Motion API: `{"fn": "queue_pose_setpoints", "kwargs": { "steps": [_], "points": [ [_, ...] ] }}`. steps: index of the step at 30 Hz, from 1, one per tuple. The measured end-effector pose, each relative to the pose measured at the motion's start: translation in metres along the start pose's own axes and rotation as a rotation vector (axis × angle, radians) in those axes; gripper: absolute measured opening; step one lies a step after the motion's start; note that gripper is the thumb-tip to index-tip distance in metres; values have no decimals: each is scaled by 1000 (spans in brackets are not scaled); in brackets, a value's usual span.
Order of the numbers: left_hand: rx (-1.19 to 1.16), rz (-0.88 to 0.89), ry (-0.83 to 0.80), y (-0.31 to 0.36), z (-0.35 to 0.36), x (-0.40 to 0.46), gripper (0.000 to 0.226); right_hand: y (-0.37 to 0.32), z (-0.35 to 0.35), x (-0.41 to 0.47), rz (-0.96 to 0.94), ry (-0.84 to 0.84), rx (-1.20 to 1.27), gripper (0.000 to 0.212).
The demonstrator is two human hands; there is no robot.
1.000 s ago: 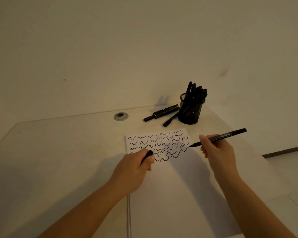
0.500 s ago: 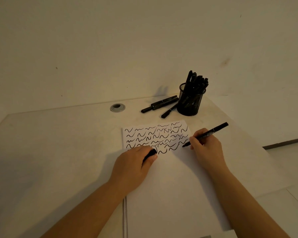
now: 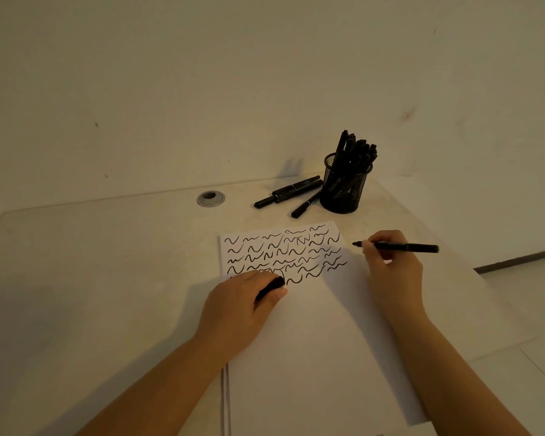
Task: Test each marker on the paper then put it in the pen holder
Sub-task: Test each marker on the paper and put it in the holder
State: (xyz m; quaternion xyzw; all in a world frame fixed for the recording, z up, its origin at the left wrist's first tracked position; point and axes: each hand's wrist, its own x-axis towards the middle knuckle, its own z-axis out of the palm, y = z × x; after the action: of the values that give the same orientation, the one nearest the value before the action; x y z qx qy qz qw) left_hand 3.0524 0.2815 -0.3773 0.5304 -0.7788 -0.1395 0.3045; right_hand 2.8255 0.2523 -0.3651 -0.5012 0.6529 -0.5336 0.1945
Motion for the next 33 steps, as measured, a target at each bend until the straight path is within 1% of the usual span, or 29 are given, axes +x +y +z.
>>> {"fn": "queue_pose_setpoints", "kwargs": {
  "steps": [3, 5, 6, 8, 10, 11, 13, 17, 19, 21, 28, 33],
  "points": [
    [-52, -17, 35, 0, -3, 0, 44, -16, -5, -1, 60, 26, 169, 15],
    [-74, -16, 38, 0, -4, 1, 47, -30, -7, -3, 125, -27, 249, 11],
    [-82, -15, 37, 1, -5, 1, 47, -36, -6, -5, 181, -65, 328, 10],
    [-94, -18, 35, 1, -5, 1, 46, -46, 0, -10, 339, -149, 607, 17],
    [-94, -17, 33, 2, -5, 1, 51, -53, 10, -17, 506, -234, 892, 27],
    [-88, -10, 34, 3, -5, 0, 52, -54, 15, -21, 564, -256, 981, 30],
    [-78, 3, 38, 3, -5, -1, 50, -49, 28, -30, 611, -241, 1059, 28],
    [-81, 4, -1, 6, -5, -2, 52, -34, 41, -39, 528, -136, 1035, 23],
    [-65, 13, -31, 6, -5, -2, 52, -30, 42, -39, 531, -126, 1055, 21],
    [-50, 23, -57, 6, -4, -2, 53, -26, 43, -40, 515, -150, 1038, 20],
    [-13, 40, -66, 6, -4, -1, 46, -22, 45, -43, 348, -261, 804, 27],
    [23, 36, -48, 4, -4, -1, 43, -24, 44, -46, 328, -283, 767, 30]
  ]
}}
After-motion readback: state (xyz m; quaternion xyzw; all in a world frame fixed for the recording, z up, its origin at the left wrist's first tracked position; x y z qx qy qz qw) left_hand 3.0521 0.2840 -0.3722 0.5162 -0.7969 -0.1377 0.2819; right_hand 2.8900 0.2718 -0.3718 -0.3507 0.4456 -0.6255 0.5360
